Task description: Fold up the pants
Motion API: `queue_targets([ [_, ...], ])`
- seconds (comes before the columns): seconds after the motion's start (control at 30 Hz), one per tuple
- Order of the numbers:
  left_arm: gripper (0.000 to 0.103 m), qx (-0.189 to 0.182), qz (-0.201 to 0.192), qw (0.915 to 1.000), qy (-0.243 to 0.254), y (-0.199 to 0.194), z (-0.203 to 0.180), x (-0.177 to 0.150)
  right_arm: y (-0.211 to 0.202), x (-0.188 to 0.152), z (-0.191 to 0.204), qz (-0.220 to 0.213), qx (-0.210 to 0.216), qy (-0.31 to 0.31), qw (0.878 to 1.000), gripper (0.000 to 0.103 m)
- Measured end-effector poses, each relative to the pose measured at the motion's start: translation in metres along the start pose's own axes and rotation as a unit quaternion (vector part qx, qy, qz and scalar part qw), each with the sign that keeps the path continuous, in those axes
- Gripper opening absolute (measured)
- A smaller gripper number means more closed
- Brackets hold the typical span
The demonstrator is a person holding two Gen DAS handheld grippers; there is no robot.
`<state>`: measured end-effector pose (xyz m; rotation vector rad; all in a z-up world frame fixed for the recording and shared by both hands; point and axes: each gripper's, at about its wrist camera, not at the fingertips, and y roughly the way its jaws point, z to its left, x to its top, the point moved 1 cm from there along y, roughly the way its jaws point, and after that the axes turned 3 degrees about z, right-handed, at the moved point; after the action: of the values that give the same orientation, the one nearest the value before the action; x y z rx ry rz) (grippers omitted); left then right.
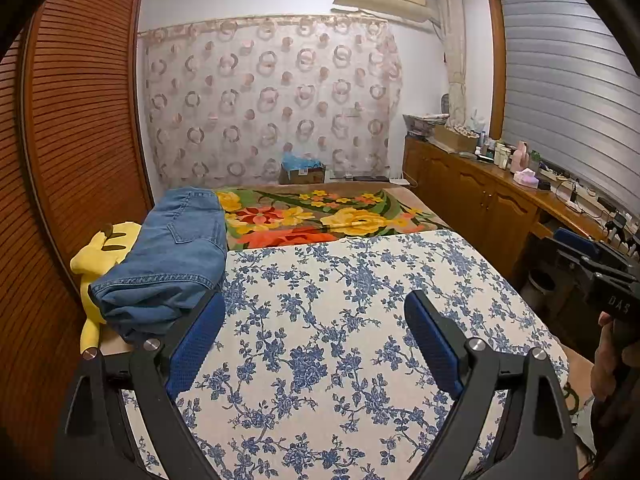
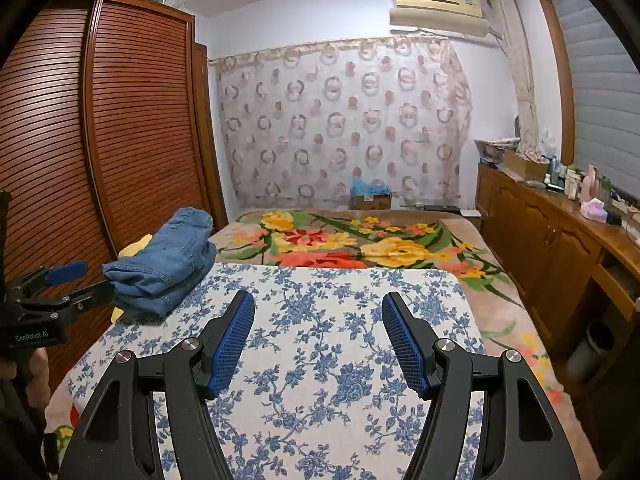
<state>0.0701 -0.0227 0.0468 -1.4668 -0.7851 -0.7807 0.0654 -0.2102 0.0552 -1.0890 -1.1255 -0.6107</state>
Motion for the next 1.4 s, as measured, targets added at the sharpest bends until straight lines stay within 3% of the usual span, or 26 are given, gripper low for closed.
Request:
queue_targets([
  [1.4, 0.092, -0.001, -0.003, 1.0000, 0.002, -0.0039, -0.0069, -0.0004, -0.0001, -0.0014, -0.0037, -0.003, 0.000, 0.001, 1.000, 0.068],
])
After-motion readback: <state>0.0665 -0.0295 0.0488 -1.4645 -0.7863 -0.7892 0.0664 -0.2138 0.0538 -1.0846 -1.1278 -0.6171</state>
